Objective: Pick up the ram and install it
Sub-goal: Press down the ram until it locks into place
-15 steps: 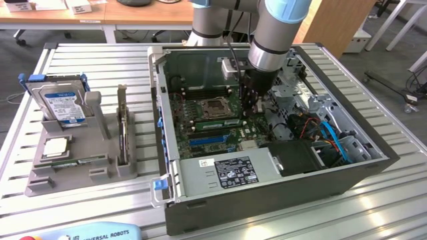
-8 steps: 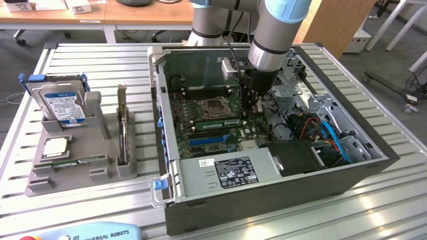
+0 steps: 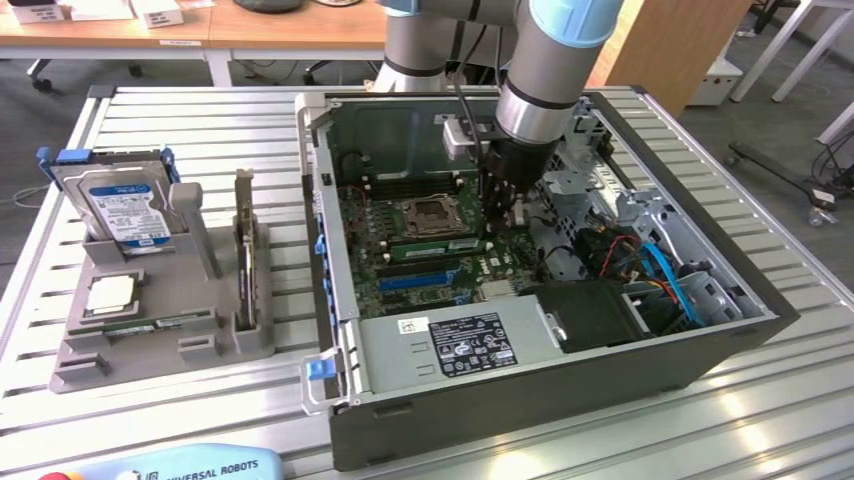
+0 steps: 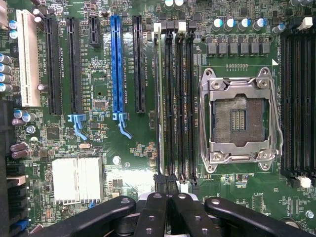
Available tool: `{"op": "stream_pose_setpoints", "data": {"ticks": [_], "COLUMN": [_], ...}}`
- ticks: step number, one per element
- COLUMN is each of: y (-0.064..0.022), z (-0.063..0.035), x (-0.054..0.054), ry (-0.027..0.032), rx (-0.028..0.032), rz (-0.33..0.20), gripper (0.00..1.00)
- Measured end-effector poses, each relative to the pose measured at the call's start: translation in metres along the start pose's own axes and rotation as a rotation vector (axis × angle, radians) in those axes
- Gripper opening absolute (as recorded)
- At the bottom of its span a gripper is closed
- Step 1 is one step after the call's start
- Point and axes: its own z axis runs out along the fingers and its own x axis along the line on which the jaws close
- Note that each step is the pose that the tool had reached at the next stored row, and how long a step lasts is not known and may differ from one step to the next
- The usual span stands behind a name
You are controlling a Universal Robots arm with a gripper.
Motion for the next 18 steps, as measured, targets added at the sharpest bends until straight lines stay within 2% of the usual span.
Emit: {"op": "stream_pose_setpoints", "data": {"ticks": [18], "y": [0.0], "z": [0.002], "x": [0.0], "ry": [0.0], "rx": [0.0], "rz": [0.0], "gripper": [0.1]}}
